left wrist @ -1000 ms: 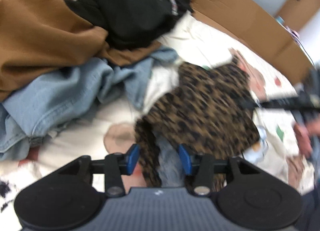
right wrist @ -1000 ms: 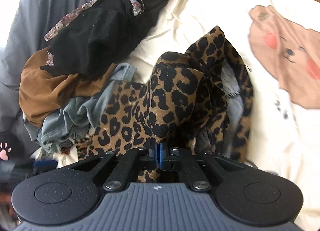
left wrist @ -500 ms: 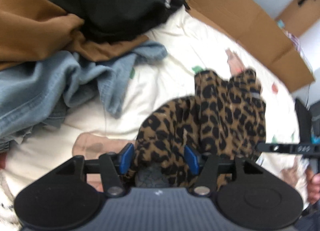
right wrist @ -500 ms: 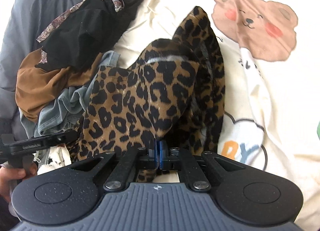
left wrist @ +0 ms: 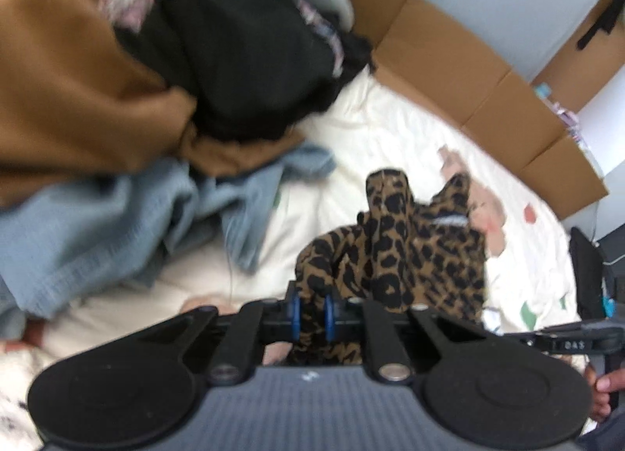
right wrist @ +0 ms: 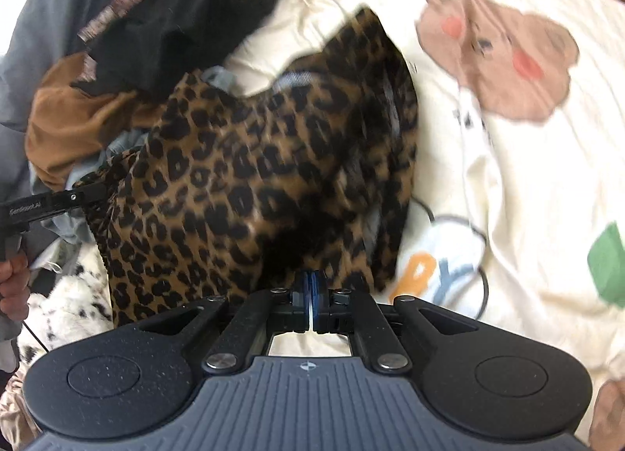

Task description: Fold clothes

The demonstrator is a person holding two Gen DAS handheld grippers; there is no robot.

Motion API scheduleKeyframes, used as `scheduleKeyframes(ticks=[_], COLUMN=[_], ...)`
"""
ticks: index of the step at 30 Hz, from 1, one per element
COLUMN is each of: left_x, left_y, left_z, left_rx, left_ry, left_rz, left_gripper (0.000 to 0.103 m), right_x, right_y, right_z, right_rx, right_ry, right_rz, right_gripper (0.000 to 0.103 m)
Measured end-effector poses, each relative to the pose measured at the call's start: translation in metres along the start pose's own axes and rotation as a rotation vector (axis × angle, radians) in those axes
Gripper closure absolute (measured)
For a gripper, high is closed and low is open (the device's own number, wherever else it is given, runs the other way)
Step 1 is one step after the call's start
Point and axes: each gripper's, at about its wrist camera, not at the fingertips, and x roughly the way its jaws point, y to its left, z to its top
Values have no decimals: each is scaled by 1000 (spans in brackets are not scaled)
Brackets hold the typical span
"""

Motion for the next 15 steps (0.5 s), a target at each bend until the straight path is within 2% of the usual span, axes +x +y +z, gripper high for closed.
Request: scheduleKeyframes(ticks=[2,6,9,11,15], left_x=[-14,-29,-33,-34,-35], left_y=[-10,-31,-47,-58,-80], left_z=[8,24,32,35,39], left_rx=[24,75,121,155,221], left_ry=[-28,-49,-51,-53,-53], left_rz=[-22,-73,-105,-121,-145], left_gripper=[91,91,91,91,91], right_x=[-8,-24,-39,-50,-66], right_y=[5,15,28,43,76], right_z=[12,35,52,64,83], right_rx=[-17,-50,-106,-172,-328], right_ry=[-31,-93,-149,-175,-193], right_rz=[11,33,61,89,120], right_gripper=[98,77,69,65,65])
